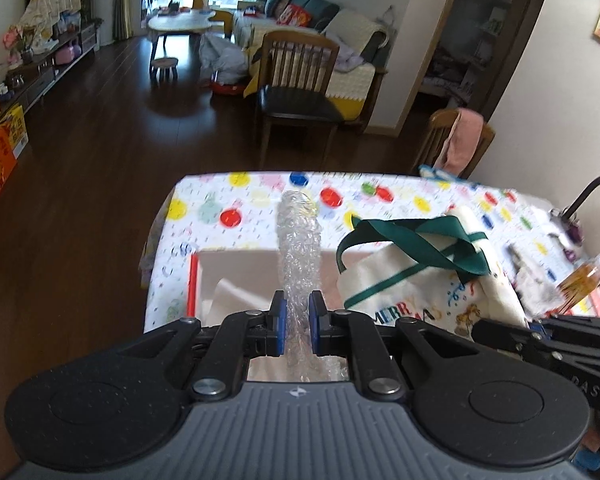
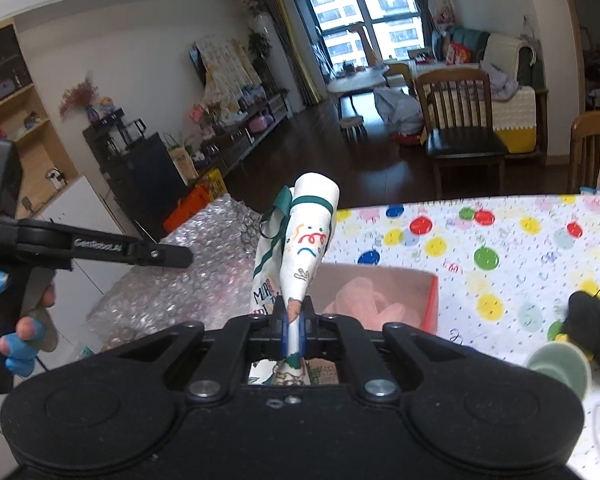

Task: Organize soft objects
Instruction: 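Lift the bubble wrap and tote bag and carry both into the red box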

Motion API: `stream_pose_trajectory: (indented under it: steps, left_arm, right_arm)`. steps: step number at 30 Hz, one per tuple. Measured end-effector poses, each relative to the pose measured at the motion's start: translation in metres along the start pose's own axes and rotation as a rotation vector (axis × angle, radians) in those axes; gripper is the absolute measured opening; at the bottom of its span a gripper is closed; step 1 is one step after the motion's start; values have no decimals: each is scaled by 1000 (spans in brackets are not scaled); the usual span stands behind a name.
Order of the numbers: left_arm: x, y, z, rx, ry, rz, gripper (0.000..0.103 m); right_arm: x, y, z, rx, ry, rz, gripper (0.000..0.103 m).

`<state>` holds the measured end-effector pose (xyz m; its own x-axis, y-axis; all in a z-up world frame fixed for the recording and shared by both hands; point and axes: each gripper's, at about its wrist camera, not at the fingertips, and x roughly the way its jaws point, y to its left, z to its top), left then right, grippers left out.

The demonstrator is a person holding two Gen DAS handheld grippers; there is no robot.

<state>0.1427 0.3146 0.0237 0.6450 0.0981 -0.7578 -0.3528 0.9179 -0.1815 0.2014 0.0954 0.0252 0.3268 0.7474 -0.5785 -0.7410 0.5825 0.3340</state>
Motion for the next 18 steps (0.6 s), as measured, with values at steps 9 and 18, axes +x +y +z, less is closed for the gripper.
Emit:
stream_pose_trajectory:
  steps: [9,18]
  left_arm:
    - [52,12,-33,30,104,36,11]
    - [83,18,-49,74,118,91,11]
  right_arm:
    - [50,-2,-23,34,100,-57,5]
    - [71,-3,-37,39,121,-105,5]
